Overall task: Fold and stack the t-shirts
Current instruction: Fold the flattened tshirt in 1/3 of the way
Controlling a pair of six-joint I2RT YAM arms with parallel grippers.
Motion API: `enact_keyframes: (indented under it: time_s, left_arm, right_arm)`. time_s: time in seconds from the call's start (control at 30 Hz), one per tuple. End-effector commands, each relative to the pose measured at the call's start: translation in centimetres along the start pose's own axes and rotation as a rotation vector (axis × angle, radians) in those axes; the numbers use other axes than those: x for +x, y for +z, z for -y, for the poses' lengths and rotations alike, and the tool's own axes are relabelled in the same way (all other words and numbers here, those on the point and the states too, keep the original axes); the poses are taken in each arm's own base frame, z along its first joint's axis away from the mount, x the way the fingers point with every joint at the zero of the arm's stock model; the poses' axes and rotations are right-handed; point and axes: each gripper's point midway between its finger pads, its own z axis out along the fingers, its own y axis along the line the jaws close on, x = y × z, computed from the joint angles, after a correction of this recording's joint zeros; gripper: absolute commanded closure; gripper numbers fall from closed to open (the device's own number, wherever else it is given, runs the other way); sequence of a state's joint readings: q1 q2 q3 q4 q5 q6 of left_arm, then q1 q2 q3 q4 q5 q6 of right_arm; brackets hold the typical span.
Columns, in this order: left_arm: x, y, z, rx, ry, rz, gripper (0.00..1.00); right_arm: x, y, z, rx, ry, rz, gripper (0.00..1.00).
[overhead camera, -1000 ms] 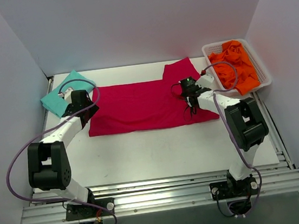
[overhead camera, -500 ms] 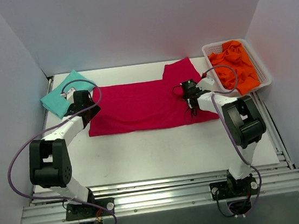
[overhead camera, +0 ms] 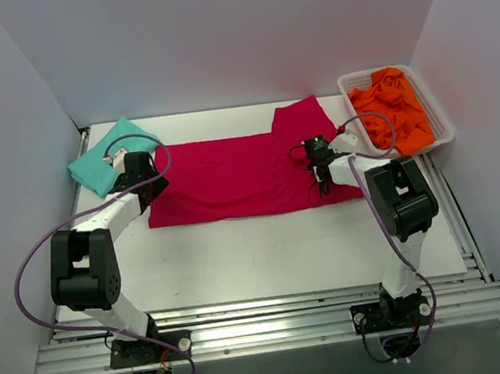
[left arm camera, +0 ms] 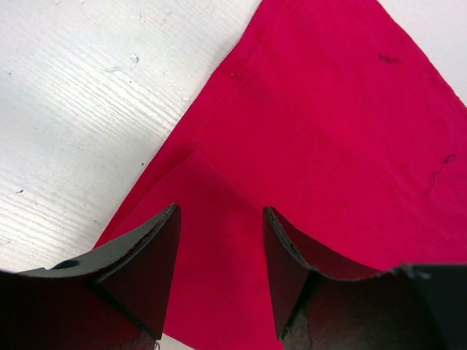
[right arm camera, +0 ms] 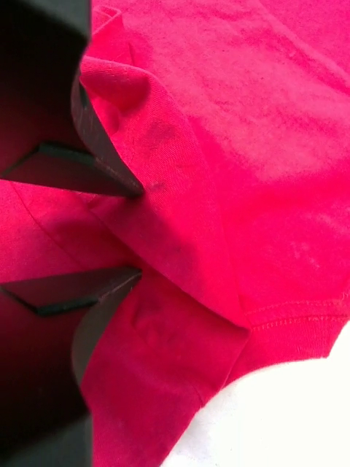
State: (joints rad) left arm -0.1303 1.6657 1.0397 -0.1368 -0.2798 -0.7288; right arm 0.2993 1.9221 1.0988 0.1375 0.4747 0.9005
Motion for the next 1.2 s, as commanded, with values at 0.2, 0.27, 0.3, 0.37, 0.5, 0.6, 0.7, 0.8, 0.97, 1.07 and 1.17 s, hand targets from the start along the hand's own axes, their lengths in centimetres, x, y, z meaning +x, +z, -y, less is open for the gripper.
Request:
enact_keyframes:
  time_s: [0.2,0.27,0.3,0.37,0.5,0.6,0.7,0.8,0.97,1.07,1.17]
  left_arm:
    - [-1.2,0.1,1.1,0.032,-0.012,0.040,0.43]
    - [-1.2,0.1,1.1,0.033,-0.012,0.041,0.43]
    - [-1.2,0.0,1.2,0.037,-0.012,0.041,0.43]
    - [-1.2,0.0,1.2,0.036,-0.013,0.042,0.43]
    - [-1.2,0.0,1.2,0.038,-0.013,0.040,0.43]
    - [-1.2,0.0,1.3,0.042,-0.012,0.039,0.43]
    - [-1.0,0.0,1.3,0.044,-0.009,0.036,0.43]
    - [-1.2,0.0,1.3,0.042,-0.010,0.041,0.43]
    - [-1.2,0.1,1.3,0.039,-0.009,0.044,0.43]
    - [-1.0,0.3,1.3,0.037,-0.005,0.038,0.43]
    - [-0.9,0.5,1.2,0.032,-0.004,0.037,0.43]
  right_arm:
    - [-0.3,0.7,0.7,0.021,0.023,0.008,0.70]
    - [-0.4,0.7,0.6,0.021,0.027,0.009,0.71]
    - [-0.6,0.6,0.5,0.021,0.027,0.013,0.71]
    - [-0.9,0.7,0.4,0.023,0.029,0.018,0.73]
    - [-1.7,0.8,0.3,0.027,0.032,0.024,0.75]
    - [-2.2,1.0,-0.2,0.020,0.044,0.027,0.77]
    - [-2.6,1.1,-0.7,0.014,0.050,0.031,0.79]
    - [-2.6,1.4,-1.0,0.016,0.047,0.030,0.80]
    - [-2.6,2.1,-1.0,0.023,0.048,0.024,0.85]
    - [-2.5,2.7,-0.9,0.024,0.052,0.017,0.92]
    - [-2.5,3.1,-1.0,0.021,0.060,0.009,1.00]
